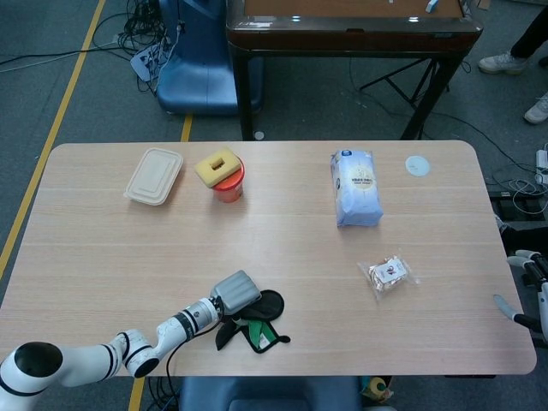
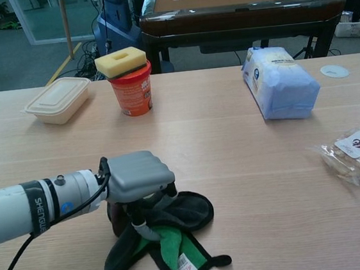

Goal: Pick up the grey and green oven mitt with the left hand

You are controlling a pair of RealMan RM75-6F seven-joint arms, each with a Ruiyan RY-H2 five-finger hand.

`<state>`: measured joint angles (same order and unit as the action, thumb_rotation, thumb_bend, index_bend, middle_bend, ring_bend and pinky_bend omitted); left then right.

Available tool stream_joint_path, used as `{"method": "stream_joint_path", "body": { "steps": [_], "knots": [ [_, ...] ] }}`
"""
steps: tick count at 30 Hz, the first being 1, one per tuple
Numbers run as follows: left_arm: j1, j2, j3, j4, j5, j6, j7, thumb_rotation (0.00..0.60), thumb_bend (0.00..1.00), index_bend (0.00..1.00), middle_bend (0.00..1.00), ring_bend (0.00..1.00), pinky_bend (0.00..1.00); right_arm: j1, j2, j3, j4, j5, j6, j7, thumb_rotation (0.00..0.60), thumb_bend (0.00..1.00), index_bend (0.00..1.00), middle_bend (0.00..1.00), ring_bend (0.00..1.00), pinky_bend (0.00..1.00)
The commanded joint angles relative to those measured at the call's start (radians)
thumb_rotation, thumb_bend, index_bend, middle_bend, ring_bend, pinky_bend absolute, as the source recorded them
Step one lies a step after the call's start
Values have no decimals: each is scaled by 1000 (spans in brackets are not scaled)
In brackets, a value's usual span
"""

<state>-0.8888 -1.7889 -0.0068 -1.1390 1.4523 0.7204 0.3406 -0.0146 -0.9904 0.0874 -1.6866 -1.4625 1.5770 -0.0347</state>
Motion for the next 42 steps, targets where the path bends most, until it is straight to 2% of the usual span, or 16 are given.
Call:
{"method": "stream_joint_path", "body": {
  "steps": [1,17,26,29,31,32,34,37,42],
  "knots": [
    [4,-10,-14,51,-32,0,39,600,140,643,708,665,986,-1,-1,1,1,0,2,2,600,258,326,284,222,225],
    [37,20,-77,234,-111,73,76,600,140,644,708,665,985,3,0,5,-12,-14,6,-10,600,259,326,284,223,225],
    [51,65,-166,235,-189,127,38,600,140,618,683,649,982,0,1,3,-15,-19,12,-12,600,259,326,284,222,225],
    [63,88,-184,187,-217,129,14,600,140,407,499,489,862,0,1,3,-14,-20,12,-11,600,259,326,284,223,225],
    [73,109,-191,142,-229,132,-6,600,139,180,254,280,641,1,1,4,-14,-20,11,-11,600,258,326,284,223,225],
    [77,118,-194,125,-236,135,-11,600,140,138,205,235,587,1,1,4,-13,-21,11,-11,600,258,325,284,223,225],
    [86,136,-200,96,-239,154,-16,600,140,26,73,105,412,3,1,4,-13,-22,9,-11,600,259,326,284,223,225],
    [101,164,-212,55,-252,176,-39,600,140,0,7,36,313,4,1,4,-10,-22,6,-8,600,259,326,284,223,225],
    [148,238,-228,-52,-292,216,-65,600,140,0,0,31,299,10,1,4,0,-17,-9,-3,600,258,326,284,223,225]
  ]
}}
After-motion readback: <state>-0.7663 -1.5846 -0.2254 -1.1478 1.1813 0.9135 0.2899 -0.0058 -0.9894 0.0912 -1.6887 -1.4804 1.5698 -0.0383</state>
